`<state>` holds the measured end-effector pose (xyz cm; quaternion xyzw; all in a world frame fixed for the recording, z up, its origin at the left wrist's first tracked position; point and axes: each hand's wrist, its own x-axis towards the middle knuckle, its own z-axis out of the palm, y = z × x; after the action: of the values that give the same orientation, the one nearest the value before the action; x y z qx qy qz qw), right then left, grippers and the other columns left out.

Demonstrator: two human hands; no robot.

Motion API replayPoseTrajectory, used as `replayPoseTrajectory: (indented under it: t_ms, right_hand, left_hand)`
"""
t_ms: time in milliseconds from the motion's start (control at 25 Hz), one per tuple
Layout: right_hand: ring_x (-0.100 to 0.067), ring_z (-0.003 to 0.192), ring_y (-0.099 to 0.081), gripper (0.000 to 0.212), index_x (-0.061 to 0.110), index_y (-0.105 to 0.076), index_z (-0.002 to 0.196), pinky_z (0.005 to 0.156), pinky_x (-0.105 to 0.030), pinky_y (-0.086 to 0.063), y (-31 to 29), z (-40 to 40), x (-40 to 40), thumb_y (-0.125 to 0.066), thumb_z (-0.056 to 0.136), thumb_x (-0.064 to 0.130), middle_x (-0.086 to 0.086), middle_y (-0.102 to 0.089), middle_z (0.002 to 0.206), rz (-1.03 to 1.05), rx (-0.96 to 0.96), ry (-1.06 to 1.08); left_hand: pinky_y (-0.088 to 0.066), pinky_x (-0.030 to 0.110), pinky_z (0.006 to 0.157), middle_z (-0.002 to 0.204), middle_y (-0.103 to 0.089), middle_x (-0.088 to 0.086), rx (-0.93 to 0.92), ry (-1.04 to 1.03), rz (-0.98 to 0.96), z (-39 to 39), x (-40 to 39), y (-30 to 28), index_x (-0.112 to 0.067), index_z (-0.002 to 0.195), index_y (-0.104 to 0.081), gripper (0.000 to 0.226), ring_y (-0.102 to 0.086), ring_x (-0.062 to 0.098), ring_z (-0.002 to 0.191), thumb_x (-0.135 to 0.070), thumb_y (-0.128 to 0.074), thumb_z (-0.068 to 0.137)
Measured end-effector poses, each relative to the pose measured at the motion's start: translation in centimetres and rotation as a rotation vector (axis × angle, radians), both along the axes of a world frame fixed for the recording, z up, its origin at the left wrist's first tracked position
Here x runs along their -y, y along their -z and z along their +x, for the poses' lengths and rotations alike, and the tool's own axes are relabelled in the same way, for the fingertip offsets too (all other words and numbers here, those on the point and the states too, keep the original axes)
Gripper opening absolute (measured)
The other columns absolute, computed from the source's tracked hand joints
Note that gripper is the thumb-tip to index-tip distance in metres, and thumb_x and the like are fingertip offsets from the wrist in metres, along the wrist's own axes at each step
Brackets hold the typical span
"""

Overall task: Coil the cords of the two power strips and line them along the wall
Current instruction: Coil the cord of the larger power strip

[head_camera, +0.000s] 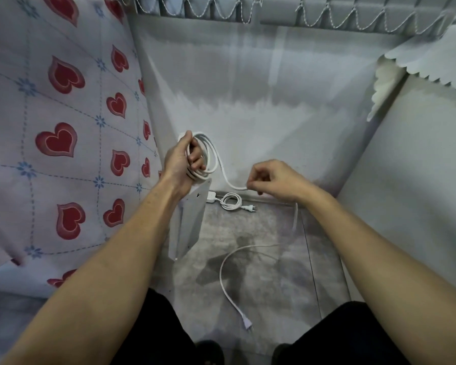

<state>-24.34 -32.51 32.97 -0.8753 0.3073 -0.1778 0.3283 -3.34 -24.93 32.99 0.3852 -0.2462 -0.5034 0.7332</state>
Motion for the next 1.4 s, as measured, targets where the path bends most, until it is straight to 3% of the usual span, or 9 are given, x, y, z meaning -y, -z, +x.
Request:
replayPoseTrajectory:
  t_ms: [200,280,360,440,560,680,880,1040,1400]
  right_hand:
    - [-0.006,0.077,-0.067,0.023,0.013,-0.074,0.091,0.077,-0.026,-0.053,-3.8,2.7,-4.4,-0.058,0.079,0.002,0.003,-0.073,0.078,-0.03,0.046,-0.228]
    - [-0.004,0.085,-0.069,0.018,0.006,-0.073,0.097,0.082,-0.025,-0.054,-4.2,3.1,-5.1,-0.061,0.085,0.0,0.002,-0.073,0.085,0.001,0.134,-0.276]
    - [-0.013,0.086,-0.071,0.013,0.005,-0.071,0.097,0.086,-0.035,-0.055,-4.3,3.4,-5.2,-0.064,0.086,0.003,-0.005,-0.074,0.088,-0.024,0.258,-0.252]
    - [-0.015,0.075,-0.069,0.009,0.014,-0.065,0.09,0.081,-0.043,-0.056,-3.9,3.6,-4.8,-0.069,0.083,0.013,-0.002,-0.072,0.08,-0.068,0.351,-0.151]
    - [-0.014,0.058,-0.058,0.025,0.022,-0.057,0.079,0.063,-0.035,-0.05,-3.3,3.3,-3.5,-0.076,0.072,0.036,0.002,-0.065,0.064,-0.192,0.355,0.112]
    - [-0.011,0.05,-0.042,0.038,0.017,-0.054,0.072,0.051,-0.029,-0.036,-2.6,2.3,-1.6,-0.082,0.067,0.042,0.002,-0.052,0.055,-0.034,0.411,0.242]
    - [-0.003,0.041,-0.03,0.034,0.014,-0.049,0.065,0.042,-0.016,-0.026,-0.6,0.7,0.8,-0.07,0.085,0.032,0.007,-0.042,0.049,0.235,0.449,0.252]
    - [-0.006,0.041,-0.03,0.044,0.021,-0.045,0.055,0.041,-0.018,-0.025,1.9,-1.4,2.3,-0.061,0.089,0.043,0.013,-0.04,0.044,0.436,0.377,0.29]
    - [-0.01,0.05,-0.035,0.035,0.018,-0.051,0.066,0.047,-0.019,-0.033,6.9,-6.1,4.2,-0.058,0.092,0.04,0.003,-0.042,0.056,0.518,0.247,0.387]
  left_hand:
    - [-0.026,0.023,0.043,0.044,-0.035,-0.002,0.104,0.116,0.056,0.1,-0.2,0.2,-0.017,0.064,-0.05,0.059,-0.029,0.012,0.038,-0.06,-0.027,0.097]
    - [-0.033,0.027,0.049,0.054,-0.042,0.004,0.148,0.174,0.095,-0.2,-0.3,0.3,-0.014,0.066,-0.055,0.066,-0.039,0.017,0.047,-0.066,-0.026,0.093]
    - [-0.042,0.028,0.055,0.066,-0.049,0.012,0.198,0.214,0.136,-1.0,-0.3,0.2,-0.008,0.074,-0.059,0.071,-0.048,0.022,0.057,-0.07,-0.028,0.091]
    - [-0.036,0.023,0.046,0.056,-0.049,0.009,0.246,0.274,0.177,-2.0,-0.7,-0.1,-0.009,0.067,-0.055,0.073,-0.045,0.018,0.047,-0.07,-0.025,0.092]
    - [-0.022,0.024,0.043,0.044,-0.037,0.003,0.317,0.464,0.199,-3.3,-1.2,-0.6,-0.012,0.057,-0.045,0.077,-0.028,0.014,0.039,-0.076,-0.015,0.088]
    - [-0.017,0.024,0.04,0.038,-0.027,-0.001,0.297,0.558,0.212,-3.5,-1.4,-0.8,-0.012,0.058,-0.045,0.081,-0.019,0.012,0.032,-0.083,-0.013,0.081]
    - [-0.014,0.027,0.045,0.037,-0.021,-0.004,0.268,0.567,0.195,-3.5,-1.6,-1.1,-0.015,0.06,-0.04,0.072,-0.015,0.01,0.032,-0.082,-0.024,0.082]
    - [-0.018,0.023,0.041,0.036,-0.022,-0.007,0.231,0.503,0.188,-3.1,-1.6,-0.9,-0.018,0.058,-0.039,0.062,-0.016,0.008,0.03,-0.073,-0.035,0.087]
    - [-0.017,0.02,0.041,0.035,-0.026,-0.008,-0.144,0.212,0.033,-0.9,-1.0,-0.6,-0.02,0.055,-0.043,0.058,-0.021,0.005,0.029,-0.065,-0.039,0.091]
